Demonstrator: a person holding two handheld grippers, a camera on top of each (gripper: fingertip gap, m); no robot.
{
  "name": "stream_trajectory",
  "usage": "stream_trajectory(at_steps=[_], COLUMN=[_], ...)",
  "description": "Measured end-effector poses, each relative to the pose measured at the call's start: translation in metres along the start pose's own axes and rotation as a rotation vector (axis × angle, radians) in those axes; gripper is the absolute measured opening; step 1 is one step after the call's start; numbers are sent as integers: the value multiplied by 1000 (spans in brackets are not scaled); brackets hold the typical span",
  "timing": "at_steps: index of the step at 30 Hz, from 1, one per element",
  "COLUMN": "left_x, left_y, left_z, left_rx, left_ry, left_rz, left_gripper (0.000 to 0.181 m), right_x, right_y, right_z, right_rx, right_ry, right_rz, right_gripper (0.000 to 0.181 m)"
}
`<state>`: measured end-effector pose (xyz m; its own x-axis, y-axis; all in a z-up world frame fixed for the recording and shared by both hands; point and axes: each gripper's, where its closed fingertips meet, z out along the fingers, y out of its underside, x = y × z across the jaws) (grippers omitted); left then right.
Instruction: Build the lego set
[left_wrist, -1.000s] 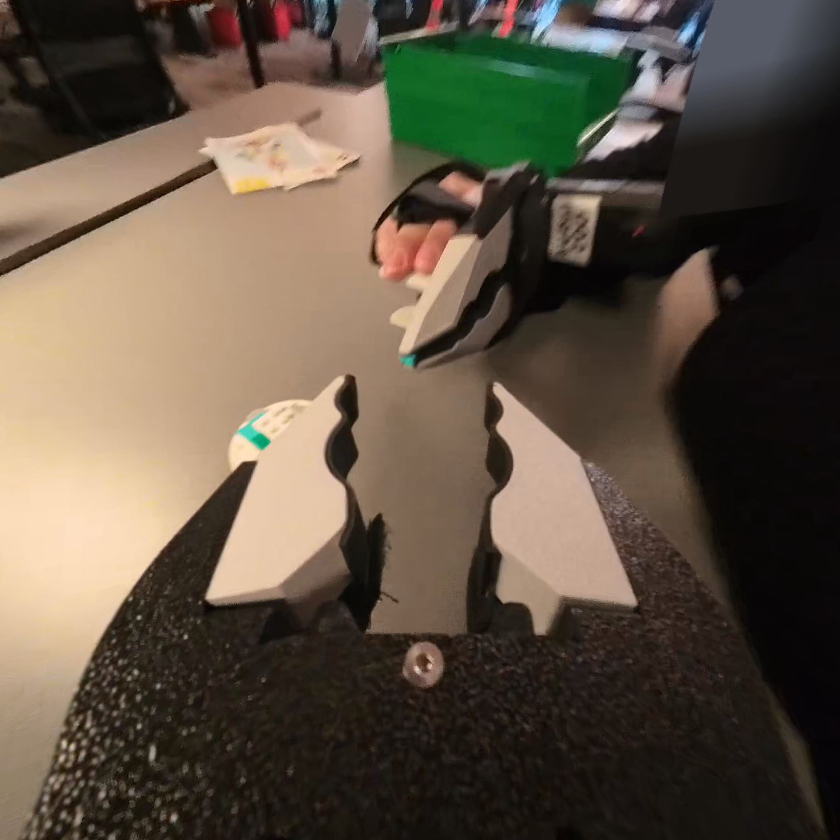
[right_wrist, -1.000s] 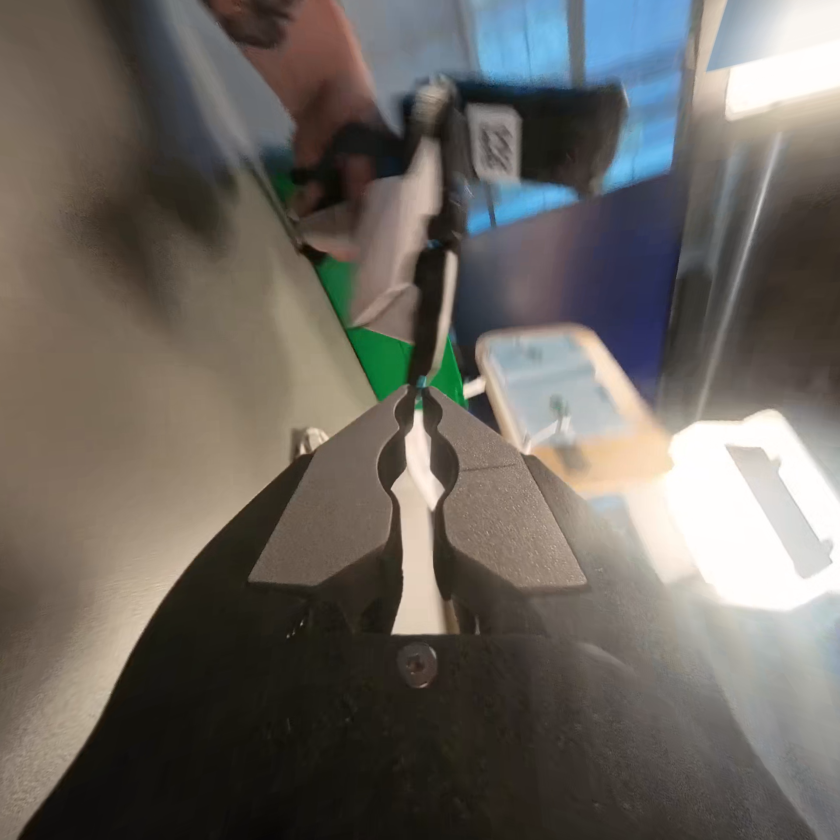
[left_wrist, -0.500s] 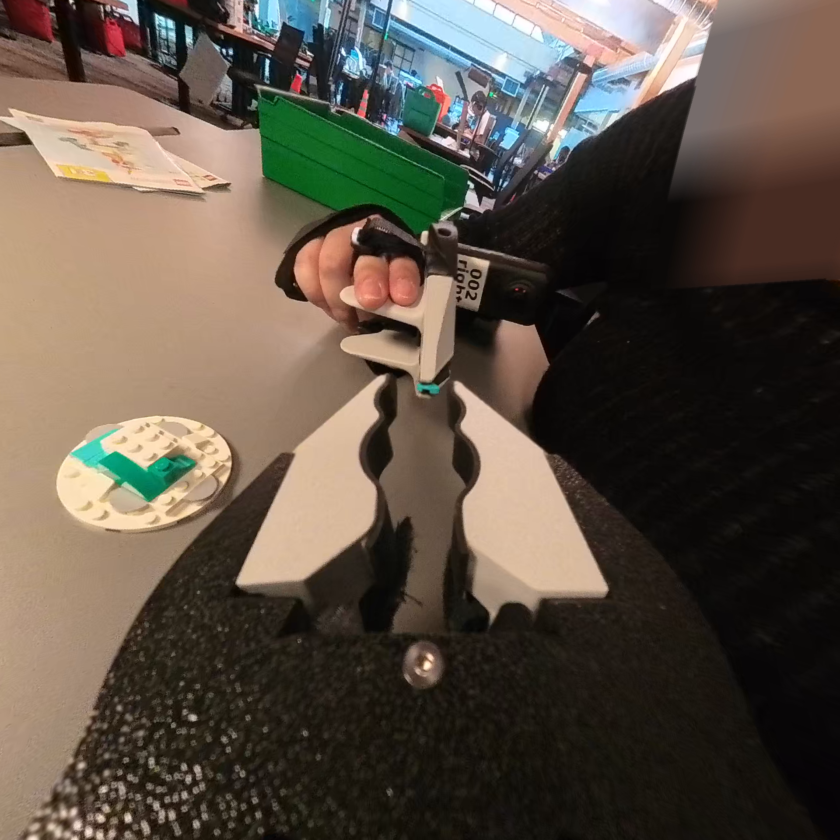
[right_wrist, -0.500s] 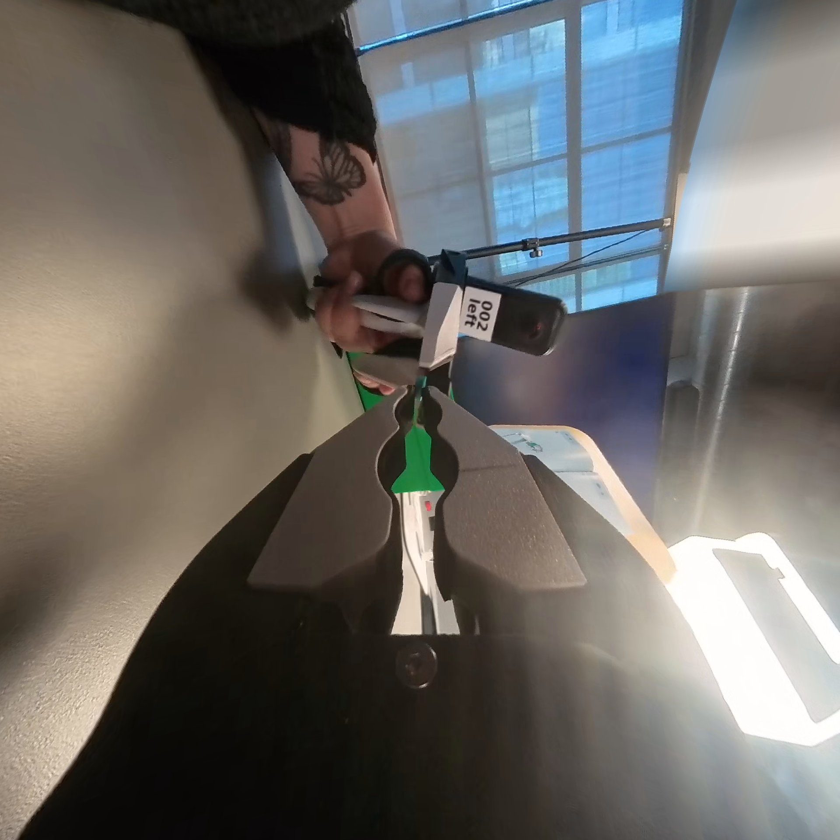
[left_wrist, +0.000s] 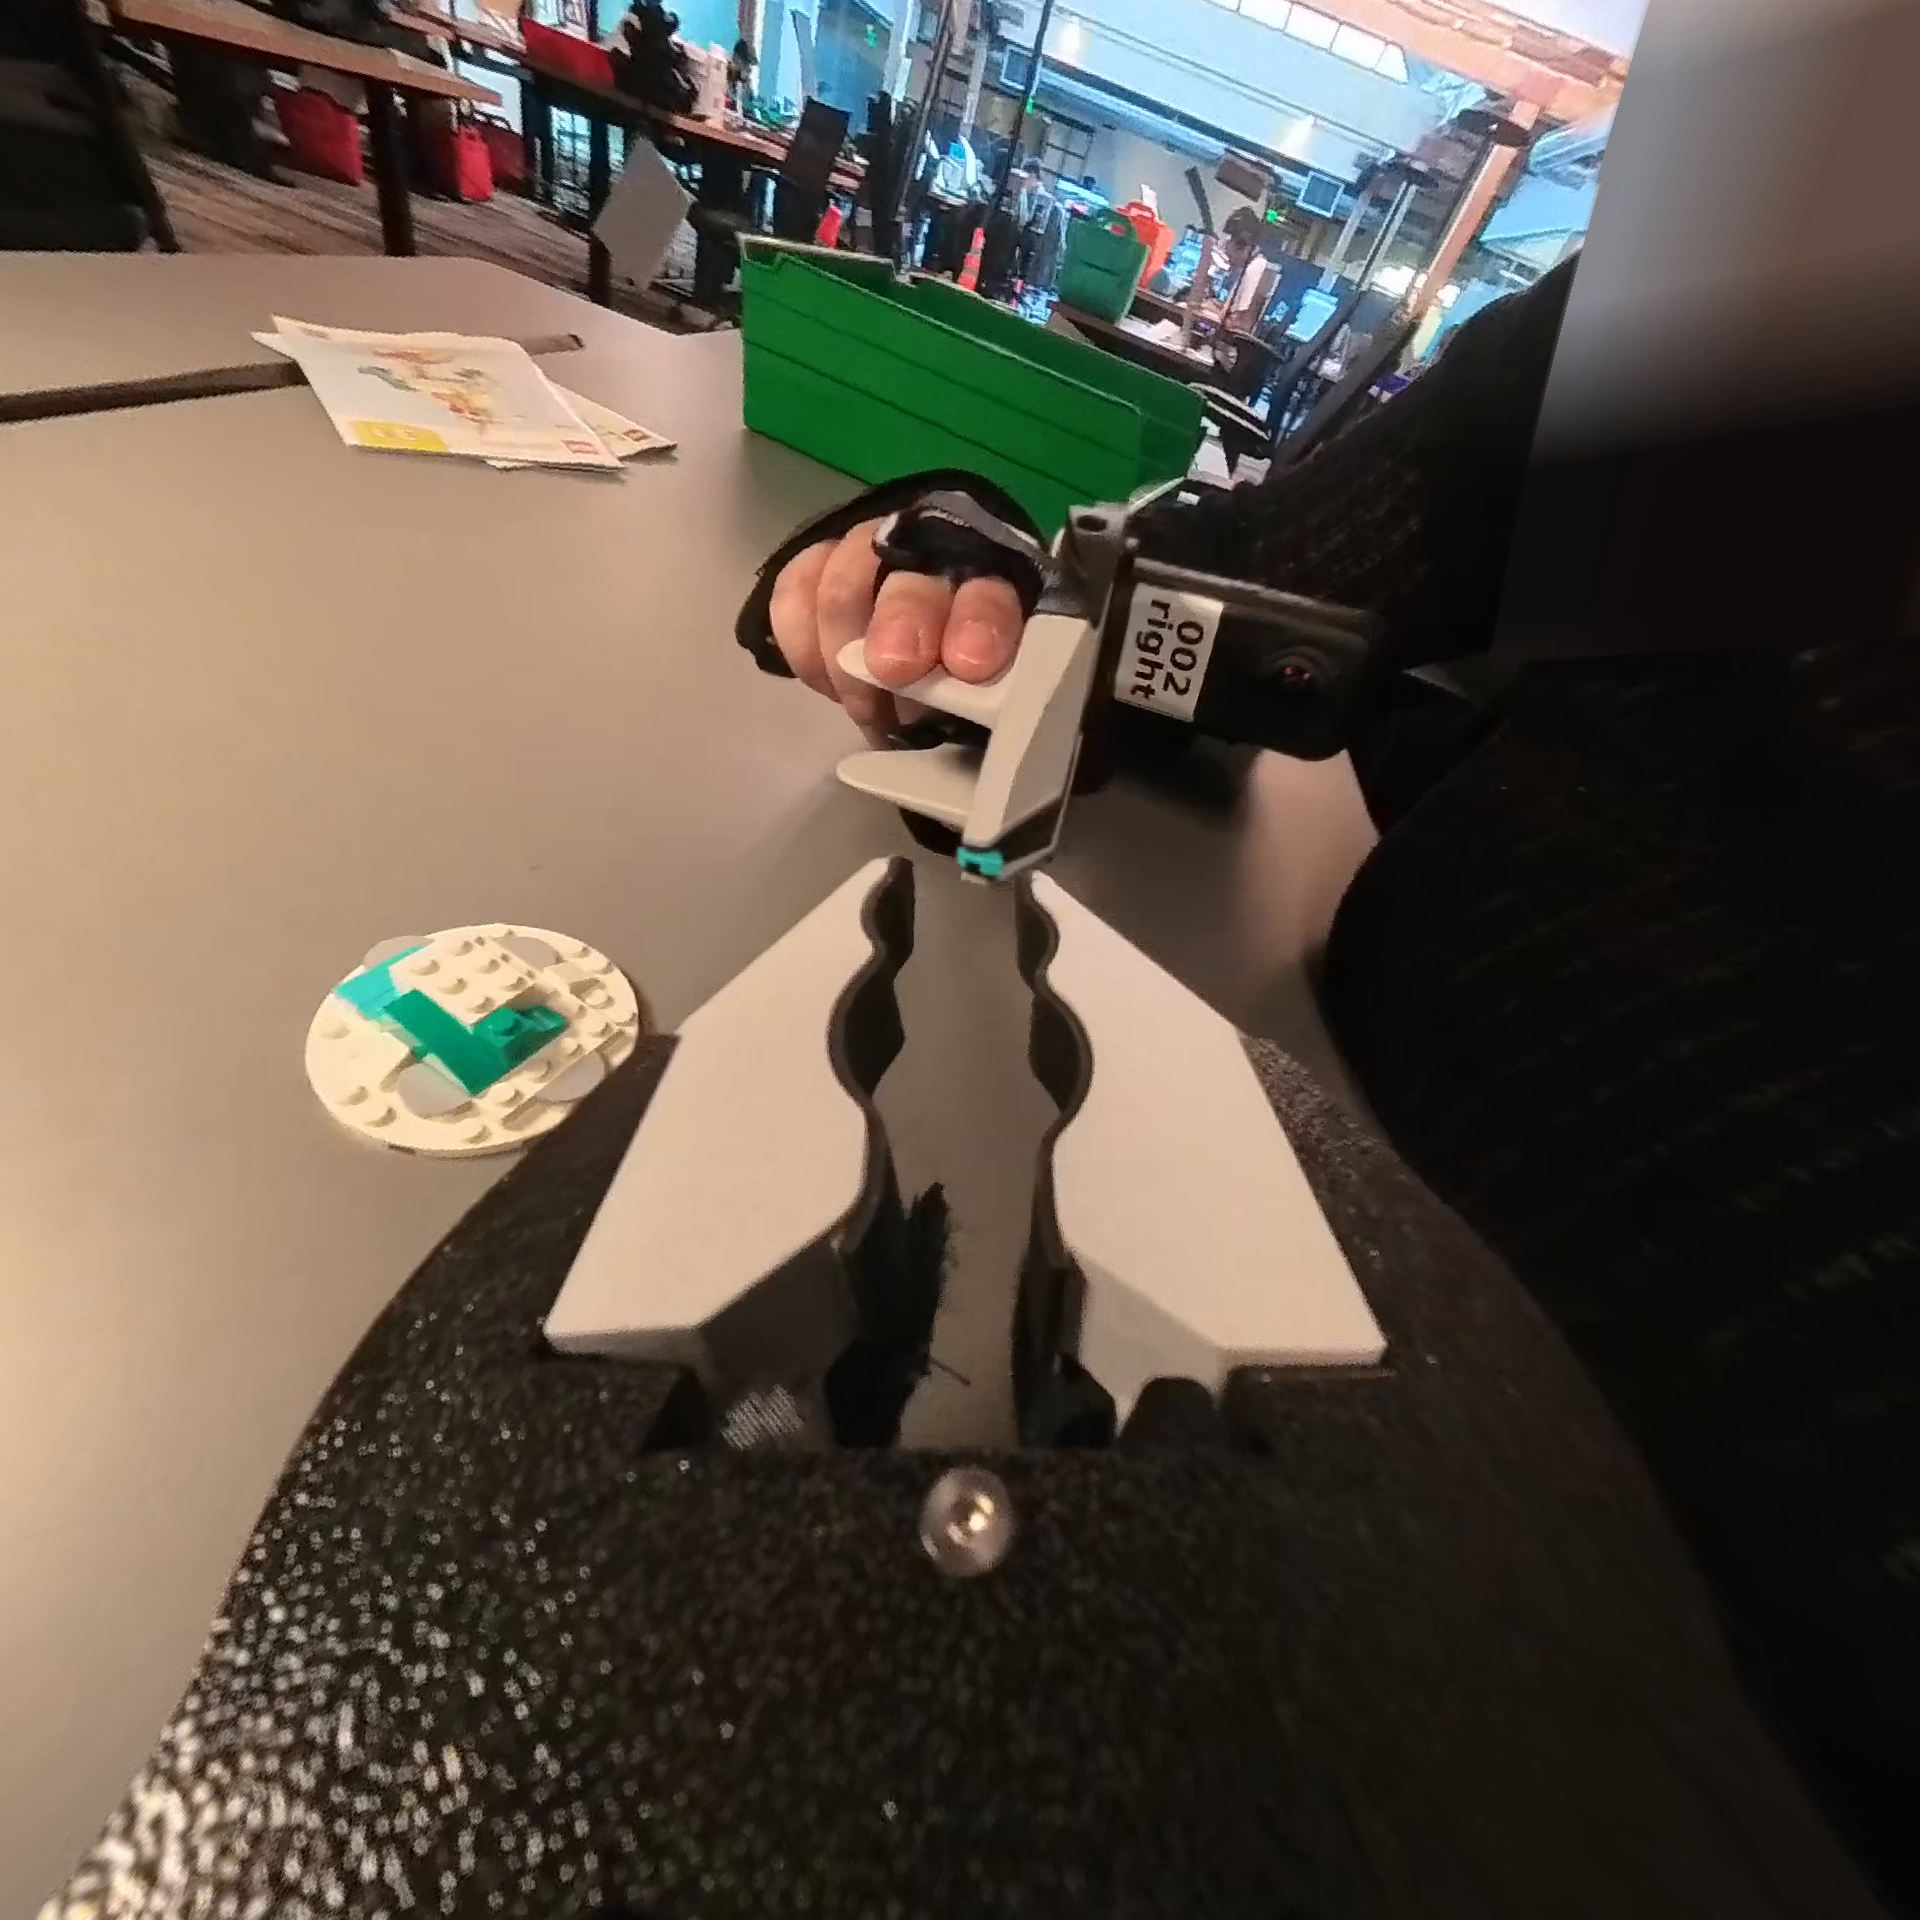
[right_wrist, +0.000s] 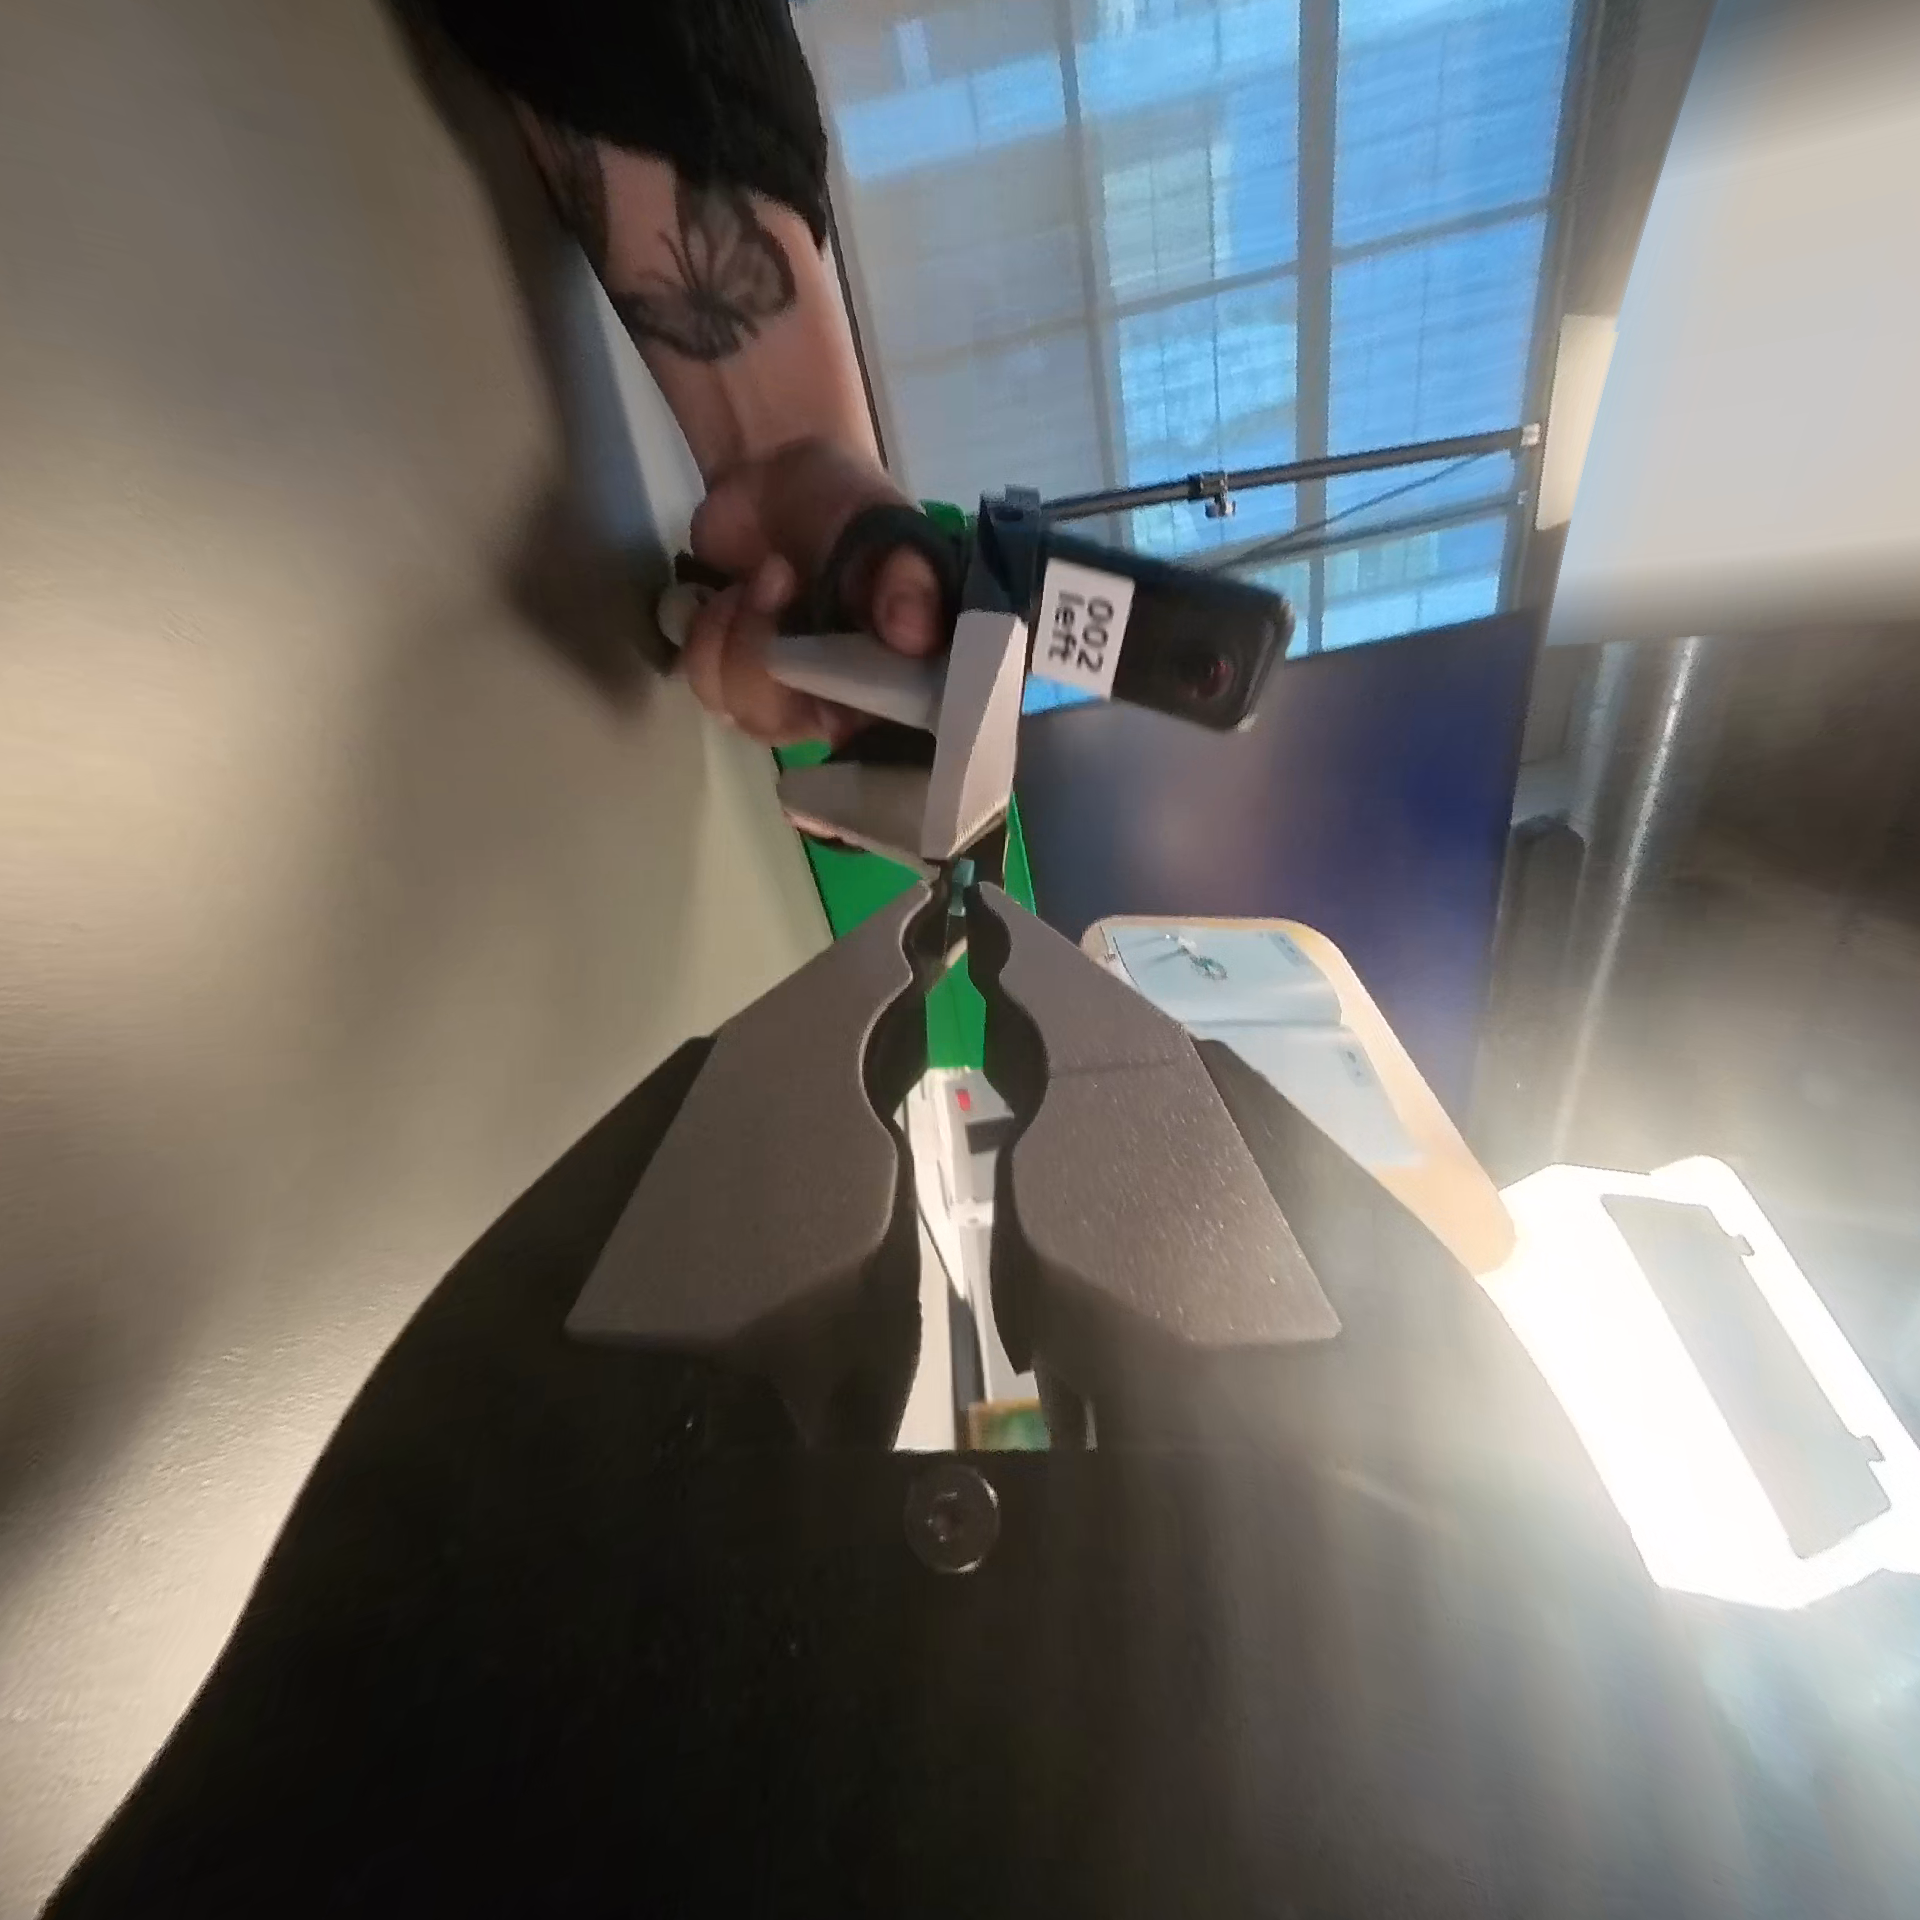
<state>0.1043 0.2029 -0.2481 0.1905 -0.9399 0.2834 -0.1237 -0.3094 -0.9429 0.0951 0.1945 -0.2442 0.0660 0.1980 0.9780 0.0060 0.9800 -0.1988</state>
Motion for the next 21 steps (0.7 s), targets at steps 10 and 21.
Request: stream_trajectory(at_steps=[10,21], left_x=[1,-4], left_y=[-4,-2], left_z=[-2,0], left_rx=[27,21], left_ry=[6,-31], left_rz=[-6,15], left_gripper=[4,4], right_x=[-1,-2], right_y=[5,7], right_z=[1,2], right_rx=[-22,-31], right_ry=[-3,-10], right_rz=[-13,-14], right_gripper=[2,2])
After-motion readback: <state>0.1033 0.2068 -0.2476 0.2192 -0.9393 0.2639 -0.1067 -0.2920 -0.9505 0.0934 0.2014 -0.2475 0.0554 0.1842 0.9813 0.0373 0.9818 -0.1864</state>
